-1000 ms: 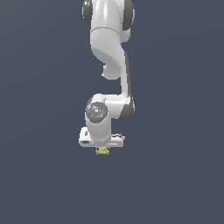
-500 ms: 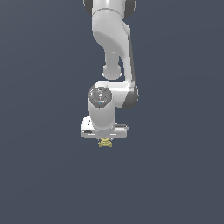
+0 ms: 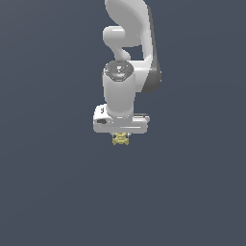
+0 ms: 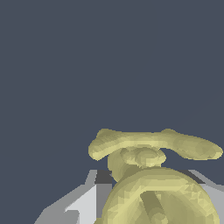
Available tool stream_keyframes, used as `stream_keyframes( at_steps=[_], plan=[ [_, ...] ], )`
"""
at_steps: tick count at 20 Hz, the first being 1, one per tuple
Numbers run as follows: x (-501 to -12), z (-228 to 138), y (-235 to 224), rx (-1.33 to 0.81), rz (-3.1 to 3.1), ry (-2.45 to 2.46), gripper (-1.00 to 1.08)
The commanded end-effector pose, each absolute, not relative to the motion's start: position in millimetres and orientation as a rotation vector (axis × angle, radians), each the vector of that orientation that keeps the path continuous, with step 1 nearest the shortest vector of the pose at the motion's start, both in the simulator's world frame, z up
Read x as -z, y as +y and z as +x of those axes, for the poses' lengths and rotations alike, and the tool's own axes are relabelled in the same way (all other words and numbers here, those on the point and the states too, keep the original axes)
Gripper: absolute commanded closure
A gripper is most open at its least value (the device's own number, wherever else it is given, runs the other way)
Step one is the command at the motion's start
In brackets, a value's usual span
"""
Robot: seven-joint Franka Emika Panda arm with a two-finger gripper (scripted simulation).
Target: Pick up the object and move it to a goal position.
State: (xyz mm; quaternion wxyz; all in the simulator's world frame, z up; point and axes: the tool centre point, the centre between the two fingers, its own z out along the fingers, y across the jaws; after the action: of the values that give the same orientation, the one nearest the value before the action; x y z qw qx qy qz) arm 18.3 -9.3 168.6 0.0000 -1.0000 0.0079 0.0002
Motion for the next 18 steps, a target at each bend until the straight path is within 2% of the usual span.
stream_keyframes(
  at_steps=[1,18],
  plan=[
    [-190,7,-3,0.000,-3.142,0.025,1.08],
    [-358,-80,48,0.000,-3.143,0.025,1.08]
  ],
)
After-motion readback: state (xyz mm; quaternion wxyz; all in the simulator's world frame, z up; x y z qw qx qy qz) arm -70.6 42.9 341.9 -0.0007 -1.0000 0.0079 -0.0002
